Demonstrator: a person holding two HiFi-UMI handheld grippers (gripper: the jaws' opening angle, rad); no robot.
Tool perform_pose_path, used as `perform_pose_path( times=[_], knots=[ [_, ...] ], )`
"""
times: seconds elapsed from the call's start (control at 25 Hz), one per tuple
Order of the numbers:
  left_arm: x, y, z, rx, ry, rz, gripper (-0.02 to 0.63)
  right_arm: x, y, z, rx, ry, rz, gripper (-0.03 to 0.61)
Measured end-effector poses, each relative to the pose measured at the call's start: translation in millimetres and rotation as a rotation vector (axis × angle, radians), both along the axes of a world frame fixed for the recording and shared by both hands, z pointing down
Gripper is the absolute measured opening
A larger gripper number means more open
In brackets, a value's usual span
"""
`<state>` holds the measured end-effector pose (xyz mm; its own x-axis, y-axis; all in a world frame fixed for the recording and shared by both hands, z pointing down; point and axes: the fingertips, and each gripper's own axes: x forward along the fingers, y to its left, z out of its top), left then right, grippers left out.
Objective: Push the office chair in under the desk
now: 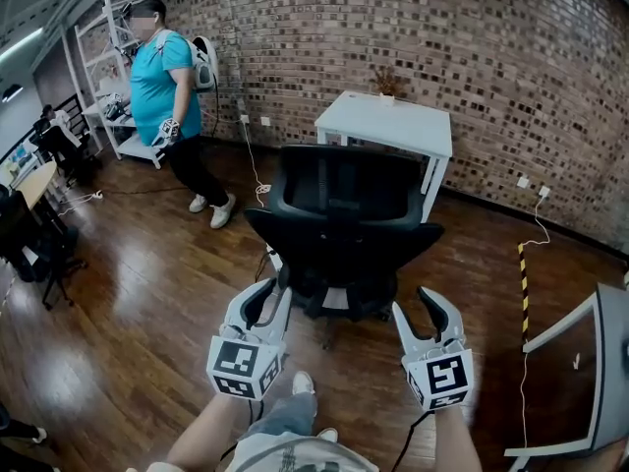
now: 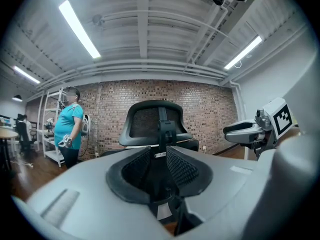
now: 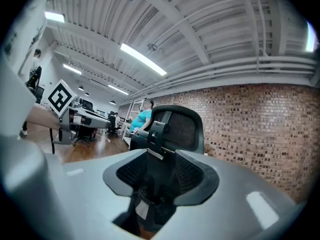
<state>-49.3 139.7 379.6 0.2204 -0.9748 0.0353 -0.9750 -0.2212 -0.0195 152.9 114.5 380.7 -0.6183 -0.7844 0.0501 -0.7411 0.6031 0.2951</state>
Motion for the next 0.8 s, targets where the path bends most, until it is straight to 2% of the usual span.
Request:
perform_pose_path(
  times=[0.24, 0.44, 0.64, 0.8],
  knots=[
    [-25, -45, 1, 0.007, -0.034, 0.008, 0.105, -8, -37, -4, 0.024, 0.094, -0.017, 0.166],
    [-43, -81, 5, -0.002, -0.08, 0.03, 0.114, -9, -73, -3, 0.017, 0.134, -0.018, 0.176],
    [-57, -117, 22, -0.043, -0.186, 0.095, 0.144, -6, -107, 0, 0.049, 0.243, -0.048, 0.211],
    [-76, -141, 33, -0.074, -0.283, 0.15, 0.165, -4, -134, 12, 0.081, 0.395, -0.088, 0.245]
  ],
)
